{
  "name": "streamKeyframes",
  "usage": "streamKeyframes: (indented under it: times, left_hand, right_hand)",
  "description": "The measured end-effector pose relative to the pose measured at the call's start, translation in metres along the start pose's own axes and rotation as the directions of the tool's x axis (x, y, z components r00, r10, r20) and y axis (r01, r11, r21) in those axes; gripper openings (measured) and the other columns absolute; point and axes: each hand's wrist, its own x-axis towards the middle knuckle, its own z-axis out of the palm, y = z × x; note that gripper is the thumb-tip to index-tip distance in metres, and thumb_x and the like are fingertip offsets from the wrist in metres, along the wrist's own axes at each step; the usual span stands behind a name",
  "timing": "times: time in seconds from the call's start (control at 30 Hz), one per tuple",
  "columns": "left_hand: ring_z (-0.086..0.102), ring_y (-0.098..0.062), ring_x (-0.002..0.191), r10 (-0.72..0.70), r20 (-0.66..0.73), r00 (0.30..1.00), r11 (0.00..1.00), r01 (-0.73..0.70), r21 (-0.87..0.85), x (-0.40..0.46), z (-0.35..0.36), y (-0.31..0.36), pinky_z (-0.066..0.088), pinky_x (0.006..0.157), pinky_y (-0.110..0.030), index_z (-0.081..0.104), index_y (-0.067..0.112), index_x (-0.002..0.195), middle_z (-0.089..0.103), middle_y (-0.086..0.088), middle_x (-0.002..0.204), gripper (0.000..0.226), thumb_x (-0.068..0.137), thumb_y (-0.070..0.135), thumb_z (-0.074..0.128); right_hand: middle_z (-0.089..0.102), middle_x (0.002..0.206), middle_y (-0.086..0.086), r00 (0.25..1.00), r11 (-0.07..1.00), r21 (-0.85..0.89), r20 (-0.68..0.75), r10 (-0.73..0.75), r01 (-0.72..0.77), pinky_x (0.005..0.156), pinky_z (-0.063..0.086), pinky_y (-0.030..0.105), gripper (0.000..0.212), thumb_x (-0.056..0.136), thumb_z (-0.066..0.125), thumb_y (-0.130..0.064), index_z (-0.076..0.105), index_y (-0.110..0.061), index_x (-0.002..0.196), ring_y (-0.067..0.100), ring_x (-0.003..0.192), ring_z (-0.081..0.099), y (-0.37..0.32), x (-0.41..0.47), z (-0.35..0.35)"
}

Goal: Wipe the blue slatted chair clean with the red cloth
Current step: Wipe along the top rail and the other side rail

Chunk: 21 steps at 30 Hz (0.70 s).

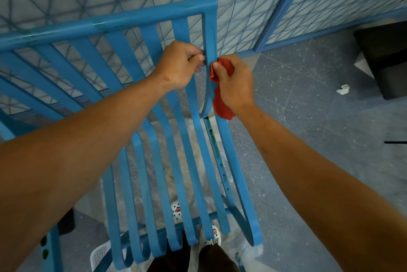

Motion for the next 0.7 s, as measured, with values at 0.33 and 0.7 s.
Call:
streamKeyframes:
  times: [0.33, 0.7]
  left_hand:
    - [0.067, 0.002, 0.078, 0.0, 0.03, 1.0, 1.0, 0.001, -0.019, -0.002, -0.004, 0.002, 0.049, 0.065, -0.006, 0.072, 0.006, 0.118, 0.073, -0.003, 0.097, 0.022, 0.102, 0.012, 0.058]
    - [0.066, -0.004, 0.103, 0.01, 0.079, 0.997, 1.0, -0.011, 0.017, -0.013, -0.017, -0.003, 0.05, 0.088, -0.009, 0.057, 0.007, 0.139, 0.07, 0.0, 0.116, 0.039, 0.101, 0.005, 0.058]
  right_hand:
    - [0.07, 0.082, -0.005, 0.995, 0.998, 0.001, 0.078, 0.066, -0.066, 0.069, 0.053, 0.022, 0.011, 0.097, 0.069, -0.024, 0.069, -0.013, 0.097, 0.001, 0.072, 0.064, 0.013, -0.006, -0.003]
    - [0.063, 0.082, -0.018, 0.998, 0.997, 0.049, 0.024, -0.057, 0.055, 0.07, 0.041, 0.004, 0.01, 0.096, 0.068, -0.022, 0.07, -0.015, 0.102, -0.013, 0.076, 0.059, -0.017, 0.022, -0.004]
